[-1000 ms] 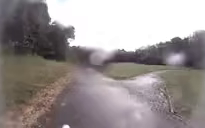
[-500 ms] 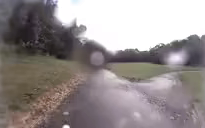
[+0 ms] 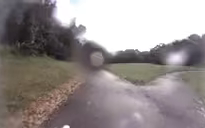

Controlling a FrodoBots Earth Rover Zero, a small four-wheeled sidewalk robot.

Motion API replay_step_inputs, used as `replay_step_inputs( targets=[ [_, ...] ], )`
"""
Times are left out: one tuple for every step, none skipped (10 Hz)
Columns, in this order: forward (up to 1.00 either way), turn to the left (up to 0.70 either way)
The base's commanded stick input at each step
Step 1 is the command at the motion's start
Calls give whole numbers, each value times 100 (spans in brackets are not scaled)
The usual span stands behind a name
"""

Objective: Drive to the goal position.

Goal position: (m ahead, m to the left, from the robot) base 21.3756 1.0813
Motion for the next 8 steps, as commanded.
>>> replay_step_inputs(
  targets=[
    [70,0],
    [70,0],
    [70,0],
    [70,0],
    [70,0],
    [70,0],
    [70,0],
    [70,0]
  ],
)
